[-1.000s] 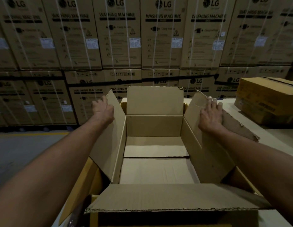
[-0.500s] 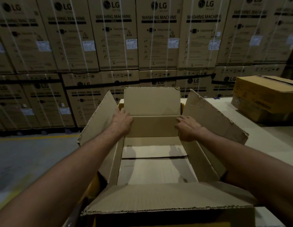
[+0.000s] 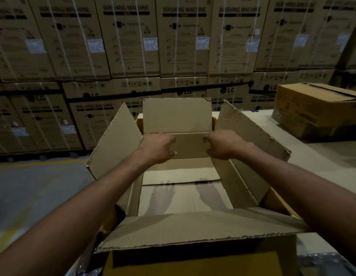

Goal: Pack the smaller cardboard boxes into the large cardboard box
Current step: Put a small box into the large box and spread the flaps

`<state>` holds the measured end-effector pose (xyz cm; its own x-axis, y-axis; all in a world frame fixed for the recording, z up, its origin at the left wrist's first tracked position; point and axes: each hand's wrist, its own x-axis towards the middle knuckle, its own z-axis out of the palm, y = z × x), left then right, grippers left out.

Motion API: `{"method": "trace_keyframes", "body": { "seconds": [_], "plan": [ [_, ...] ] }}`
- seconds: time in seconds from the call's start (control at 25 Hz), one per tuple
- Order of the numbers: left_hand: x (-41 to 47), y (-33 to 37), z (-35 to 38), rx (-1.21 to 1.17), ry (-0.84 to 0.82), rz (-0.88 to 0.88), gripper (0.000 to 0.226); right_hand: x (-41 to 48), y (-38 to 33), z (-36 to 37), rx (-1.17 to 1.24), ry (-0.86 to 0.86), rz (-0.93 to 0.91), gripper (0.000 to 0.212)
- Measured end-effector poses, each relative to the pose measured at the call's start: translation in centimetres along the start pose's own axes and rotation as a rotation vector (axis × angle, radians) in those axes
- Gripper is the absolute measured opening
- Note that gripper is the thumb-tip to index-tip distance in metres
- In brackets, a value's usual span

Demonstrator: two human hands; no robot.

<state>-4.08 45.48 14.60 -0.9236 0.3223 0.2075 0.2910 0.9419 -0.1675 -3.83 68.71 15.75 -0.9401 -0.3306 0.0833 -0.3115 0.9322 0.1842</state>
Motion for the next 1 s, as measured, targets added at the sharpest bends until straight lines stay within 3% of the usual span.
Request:
{"method": "trace_keyframes", "body": {
  "seconds": [0.24,0.4,0.52,0.76,1.0],
  "plan": [
    [-8.4,4.5,-5.9,-0.319,0.116,0.004,0.051,-9.9,-1.1,-3.5,0.249,0.161,-0.02,0.045],
    [-14.6,9.2,-10.4,-0.333,0.083,0.063,0.053,-19.2,0.2,-3.8,0.339,0.296,0.005,0.042],
    [-19.0,15.1,-12.1,-0.36,0.201,0.031,0.05,-25.4,2.2,-2.6,0.376,0.362,0.039,0.039],
    [-23.8,29.8,-10.9,-0.646,0.367,-0.004,0.046,-36.5,7.8,0.6,0.45,0.527,0.108,0.031],
    [-23.7,40.6,-7.0,-0.6,0.365,0.097,0.054,-44.2,13.0,5.8,0.472,0.514,0.31,0.033]
  ]
}}
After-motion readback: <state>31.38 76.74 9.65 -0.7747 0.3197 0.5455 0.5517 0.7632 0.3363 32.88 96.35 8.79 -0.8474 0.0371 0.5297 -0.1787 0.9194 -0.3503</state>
